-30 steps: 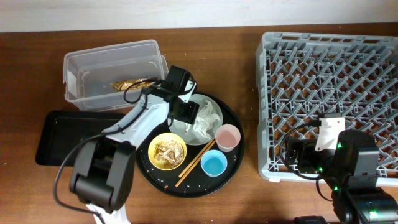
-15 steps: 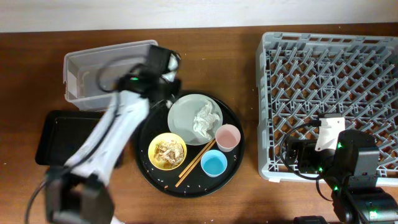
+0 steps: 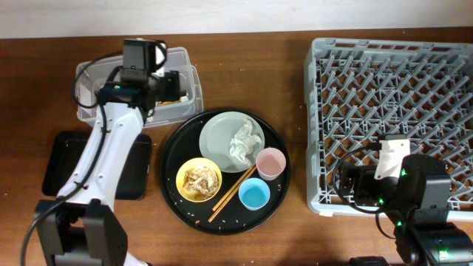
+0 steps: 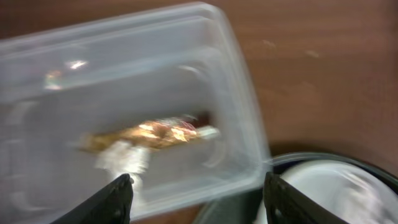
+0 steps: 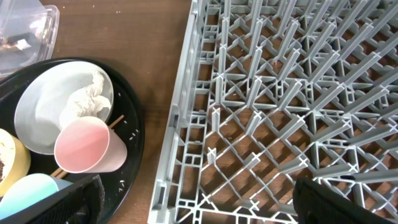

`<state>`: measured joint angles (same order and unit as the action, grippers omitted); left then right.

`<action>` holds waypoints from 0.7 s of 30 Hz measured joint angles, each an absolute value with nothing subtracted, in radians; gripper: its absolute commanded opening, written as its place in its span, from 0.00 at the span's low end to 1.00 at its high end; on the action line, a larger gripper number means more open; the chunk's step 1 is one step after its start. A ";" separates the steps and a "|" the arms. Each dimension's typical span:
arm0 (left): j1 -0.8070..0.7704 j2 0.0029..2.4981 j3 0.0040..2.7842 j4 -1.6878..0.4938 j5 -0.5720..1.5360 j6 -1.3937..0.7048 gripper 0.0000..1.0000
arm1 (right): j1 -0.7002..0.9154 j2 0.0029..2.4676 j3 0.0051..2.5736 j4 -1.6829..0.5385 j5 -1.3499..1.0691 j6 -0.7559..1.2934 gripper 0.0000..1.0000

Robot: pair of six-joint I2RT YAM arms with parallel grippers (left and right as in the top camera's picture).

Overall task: Sort waste into correct bins and load items into the dishwasher rack
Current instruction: 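Pick the white tissue off the plate with left gripper, drop in clear bin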

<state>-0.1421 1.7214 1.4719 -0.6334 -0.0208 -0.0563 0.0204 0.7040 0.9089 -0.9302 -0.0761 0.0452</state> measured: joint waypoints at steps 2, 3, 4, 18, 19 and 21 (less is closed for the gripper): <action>-0.206 1.719 1.472 -0.686 0.054 -0.056 0.67 | 0.020 0.704 0.909 -0.931 -0.076 0.045 0.98; -0.248 1.719 1.472 -0.698 0.076 -0.056 0.67 | 0.020 0.704 0.909 -0.931 -0.076 0.045 0.98; -0.292 1.719 1.472 -0.709 0.095 -0.056 0.67 | 0.020 0.704 0.909 -0.931 -0.076 0.045 0.98; -0.554 2.067 1.471 -0.745 0.124 -0.056 0.00 | 0.020 0.704 0.909 -0.931 -0.076 0.046 0.99; -0.554 2.067 1.471 -0.745 0.124 -0.052 0.00 | 0.020 0.704 0.909 -0.931 -0.076 0.045 0.98; -0.553 2.067 1.471 -0.753 0.120 -0.056 0.00 | 0.020 0.704 0.909 -0.931 -0.076 0.046 0.98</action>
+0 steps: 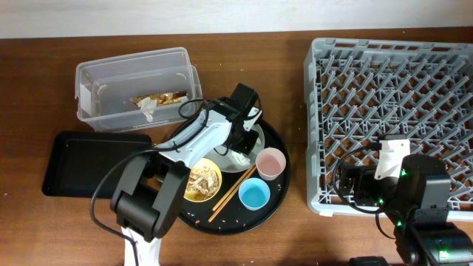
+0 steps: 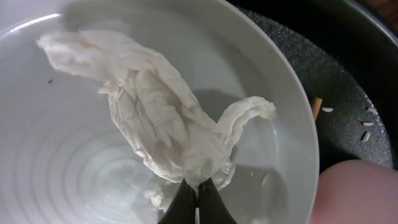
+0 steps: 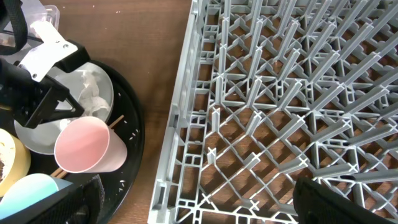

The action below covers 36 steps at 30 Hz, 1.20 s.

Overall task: Sort waste into correct bins and load items into the dishwasher rack
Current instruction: 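Pick the white tissue off the plate with left gripper, drop in clear bin, then grasp the yellow bowl rim with the left gripper and lift it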

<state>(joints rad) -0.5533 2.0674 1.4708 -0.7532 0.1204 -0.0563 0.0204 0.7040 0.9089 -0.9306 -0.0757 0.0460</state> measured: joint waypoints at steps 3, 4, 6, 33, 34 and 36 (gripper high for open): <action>-0.527 2.034 1.472 -0.813 0.062 -0.056 0.00 | 0.020 0.704 0.909 -0.931 -0.076 0.045 0.98; -0.500 1.968 1.474 -0.829 0.024 -0.056 0.00 | 0.020 0.704 0.909 -0.931 -0.076 0.045 0.98; -0.459 1.867 1.486 -0.820 -0.028 -0.056 0.00 | 0.020 0.704 0.909 -0.931 -0.076 0.044 0.98; -0.364 1.681 1.519 -1.156 0.170 -0.073 0.52 | 0.020 0.704 0.909 -0.931 -0.076 0.045 0.98; -0.406 1.681 1.510 -1.164 0.168 -0.097 0.53 | 0.020 0.704 0.909 -0.932 -0.076 0.045 0.98; -0.475 1.681 1.453 -1.143 0.166 -0.162 0.52 | 0.020 0.704 0.909 -0.931 -0.076 0.045 0.98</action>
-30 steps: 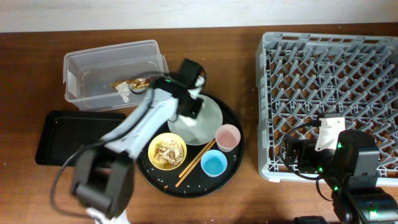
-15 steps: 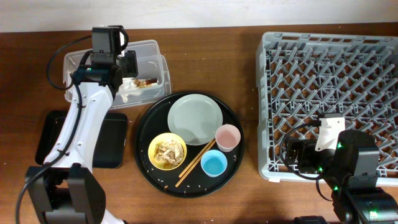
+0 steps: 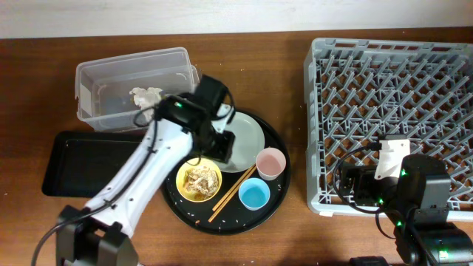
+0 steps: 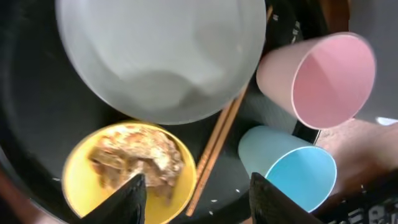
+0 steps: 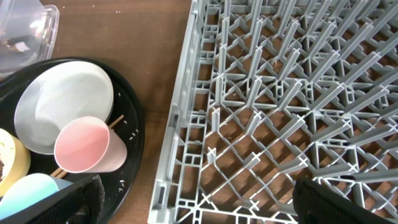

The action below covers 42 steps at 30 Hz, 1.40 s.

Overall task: Sort waste into correct bins and load items into the dishwasher rack
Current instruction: 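Grasp the yellow bowl rim with the left gripper and lift it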

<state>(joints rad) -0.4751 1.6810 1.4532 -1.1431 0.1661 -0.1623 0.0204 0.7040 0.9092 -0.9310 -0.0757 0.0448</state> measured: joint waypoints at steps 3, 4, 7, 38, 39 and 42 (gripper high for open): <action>-0.531 1.684 1.323 -1.047 0.161 -0.260 0.52 | 0.020 0.704 0.909 -0.934 -0.076 0.045 0.98; -0.544 1.687 1.282 -1.026 0.156 -0.290 0.52 | 0.020 0.704 0.909 -0.933 -0.076 0.045 0.98; -0.556 1.691 1.174 -0.908 0.129 -0.343 0.49 | 0.020 0.704 0.909 -0.935 -0.076 0.046 0.98; -0.567 1.606 1.031 -0.841 -0.060 -0.386 0.01 | 0.020 0.704 0.909 -0.935 -0.076 0.045 0.98; -0.565 1.581 1.031 -0.847 -0.065 -0.386 0.00 | 0.020 0.704 0.909 -0.935 -0.076 0.045 0.98; -0.545 1.496 1.031 -0.853 -0.065 -0.386 0.00 | 0.020 0.704 0.909 -0.935 -0.076 0.045 0.98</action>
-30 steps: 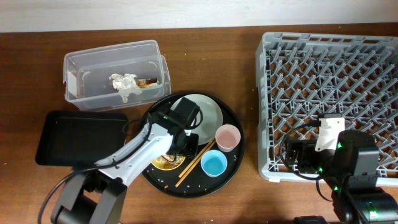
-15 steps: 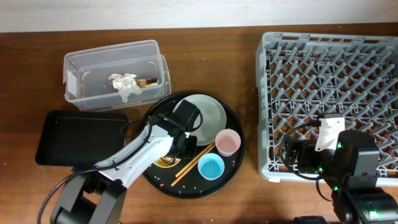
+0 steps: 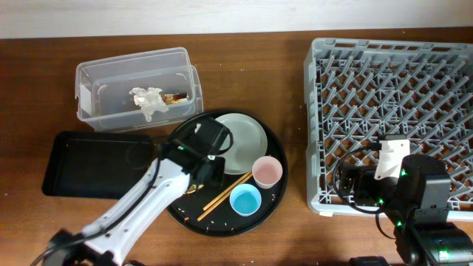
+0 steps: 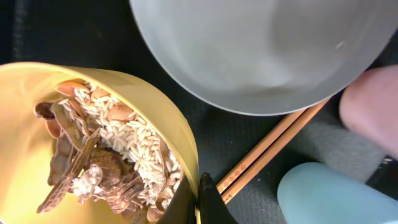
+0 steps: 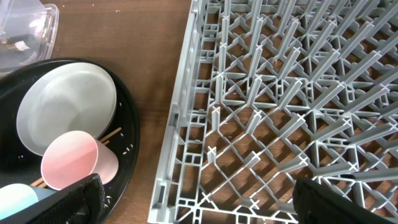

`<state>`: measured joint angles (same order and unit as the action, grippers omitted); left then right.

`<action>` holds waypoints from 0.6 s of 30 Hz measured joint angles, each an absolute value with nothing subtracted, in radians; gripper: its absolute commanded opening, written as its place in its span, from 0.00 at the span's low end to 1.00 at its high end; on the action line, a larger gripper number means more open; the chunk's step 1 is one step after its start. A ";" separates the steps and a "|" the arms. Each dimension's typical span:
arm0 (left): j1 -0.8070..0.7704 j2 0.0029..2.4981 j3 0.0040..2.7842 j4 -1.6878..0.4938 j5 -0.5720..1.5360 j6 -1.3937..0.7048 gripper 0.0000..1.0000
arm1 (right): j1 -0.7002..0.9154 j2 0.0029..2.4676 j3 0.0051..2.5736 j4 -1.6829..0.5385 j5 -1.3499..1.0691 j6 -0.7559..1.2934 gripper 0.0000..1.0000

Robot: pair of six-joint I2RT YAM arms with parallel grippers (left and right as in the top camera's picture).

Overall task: Sort waste into correct bins and load items into the dishwasher rack
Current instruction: 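Grasp the yellow bowl rim with the left gripper and lift it, then tip the yellow bowl over the black tray to dump food scraps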

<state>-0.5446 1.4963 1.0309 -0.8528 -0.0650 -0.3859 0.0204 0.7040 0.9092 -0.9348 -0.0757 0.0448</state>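
A yellow bowl (image 4: 93, 155) of rice and food scraps sits on the round black tray (image 3: 267, 201). My left gripper (image 4: 198, 200) is shut on its right rim, one finger inside and one outside. In the overhead view the left gripper (image 3: 209, 168) and arm hide the bowl. Beside it lie a bare grey plate (image 3: 242, 140), wooden chopsticks (image 3: 222, 194), a pink cup (image 3: 266, 171) and a blue cup (image 3: 244, 199). My right gripper (image 5: 196, 190) hangs open over the near left edge of the grey dishwasher rack (image 3: 392, 111), holding nothing.
A clear plastic bin (image 3: 96, 111) at the back left holds a crumpled white napkin (image 3: 148, 101) and food scraps. A flat black rectangular tray (image 3: 81, 166) lies to the left of the round tray. Brown table shows between the round tray and the rack.
My left gripper was open above the tray over plate and bowl; now it is low and shut on the yellow bowl's rim. The cups and chopsticks sit slightly further left. The right arm is unmoved.
First my left gripper was open over the clear bin, with the napkin lying in the plate. Then it was shut on the napkin in the plate. Later the napkin lay in the bin and the plate was bare. Now the gripper grips the yellow bowl.
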 measured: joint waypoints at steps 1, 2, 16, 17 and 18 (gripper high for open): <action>-0.528 1.476 1.031 -0.853 -0.062 -0.385 0.00 | 0.020 0.704 0.909 -0.935 -0.076 0.045 0.98; -0.488 1.441 1.031 -0.857 -0.059 -0.376 0.00 | 0.020 0.704 0.909 -0.935 -0.076 0.045 0.98; 0.416 1.425 1.031 -0.844 0.625 0.049 0.00 | 0.020 0.704 0.909 -0.936 -0.076 0.045 0.98; 0.451 1.459 1.031 -0.844 0.676 0.073 0.00 | 0.020 0.704 0.909 -0.936 -0.076 0.045 0.98; 0.489 1.501 1.031 -0.842 0.762 0.089 0.00 | 0.020 0.704 0.909 -0.936 -0.076 0.045 0.98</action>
